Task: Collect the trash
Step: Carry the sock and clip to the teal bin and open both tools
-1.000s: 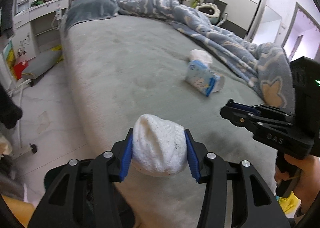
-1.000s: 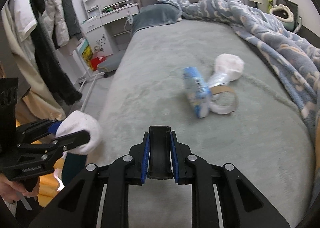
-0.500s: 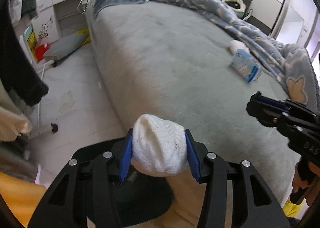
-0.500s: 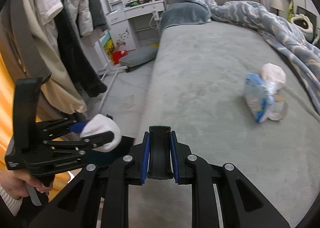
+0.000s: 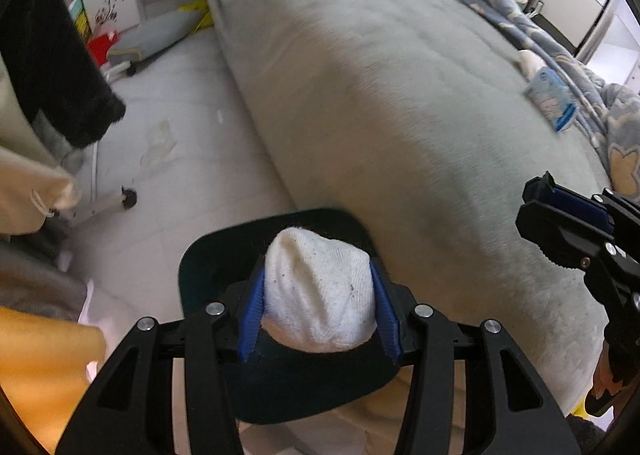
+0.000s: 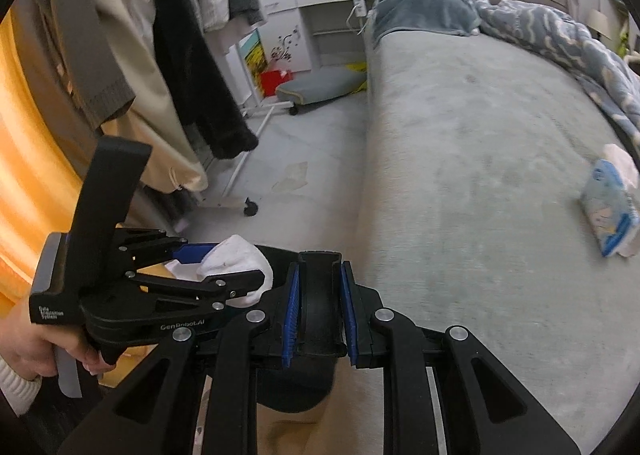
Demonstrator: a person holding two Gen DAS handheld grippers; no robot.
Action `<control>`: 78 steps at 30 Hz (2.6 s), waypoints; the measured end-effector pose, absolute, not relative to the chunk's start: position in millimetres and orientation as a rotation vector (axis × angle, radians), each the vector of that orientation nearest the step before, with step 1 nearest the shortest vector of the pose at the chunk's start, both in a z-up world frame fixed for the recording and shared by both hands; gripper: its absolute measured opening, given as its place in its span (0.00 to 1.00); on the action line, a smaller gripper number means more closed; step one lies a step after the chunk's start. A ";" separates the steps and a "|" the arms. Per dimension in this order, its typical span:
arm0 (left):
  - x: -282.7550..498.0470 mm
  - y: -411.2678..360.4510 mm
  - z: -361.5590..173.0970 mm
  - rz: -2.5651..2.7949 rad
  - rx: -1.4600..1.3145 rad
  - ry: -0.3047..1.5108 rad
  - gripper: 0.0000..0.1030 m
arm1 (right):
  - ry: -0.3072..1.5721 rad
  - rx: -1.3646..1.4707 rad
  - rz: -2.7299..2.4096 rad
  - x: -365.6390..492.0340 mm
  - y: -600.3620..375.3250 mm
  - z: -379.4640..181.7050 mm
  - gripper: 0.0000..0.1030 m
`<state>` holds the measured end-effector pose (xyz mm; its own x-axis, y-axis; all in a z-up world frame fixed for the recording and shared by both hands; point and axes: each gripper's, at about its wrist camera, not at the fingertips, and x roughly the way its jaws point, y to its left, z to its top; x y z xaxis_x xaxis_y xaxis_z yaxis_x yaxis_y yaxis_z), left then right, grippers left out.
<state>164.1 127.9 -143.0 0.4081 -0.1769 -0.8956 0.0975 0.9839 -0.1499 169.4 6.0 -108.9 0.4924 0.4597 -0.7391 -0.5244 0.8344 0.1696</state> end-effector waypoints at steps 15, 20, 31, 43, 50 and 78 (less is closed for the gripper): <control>158.9 158.8 -159.0 -0.175 -0.068 1.240 0.71 | 0.931 -0.080 0.620 182.7 42.4 -128.9 0.19; 157.9 169.2 -152.2 -0.167 -0.093 1.216 0.74 | 0.984 -0.090 0.628 185.3 54.5 -142.9 0.19; 155.6 188.2 -105.0 -0.134 -0.149 1.014 0.81 | 1.089 -0.103 0.616 189.8 70.9 -177.0 0.19; 154.7 205.8 -69.3 -0.149 -0.251 0.846 0.81 | 1.172 -0.153 0.621 187.8 83.3 -203.4 0.19; 147.8 207.6 -43.5 -0.169 -0.260 0.723 0.82 | 1.200 -0.191 0.638 183.2 91.4 -208.5 0.19; 167.0 167.2 -6.9 -0.208 -0.239 0.538 0.88 | 0.973 -0.133 0.623 211.3 34.1 -140.3 0.64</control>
<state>167.0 167.2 -6.9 0.8388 -0.2569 -0.4801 0.1324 0.9515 -0.2778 211.3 34.1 -140.3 0.4043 0.4337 -0.8053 -0.5496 0.8190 0.1652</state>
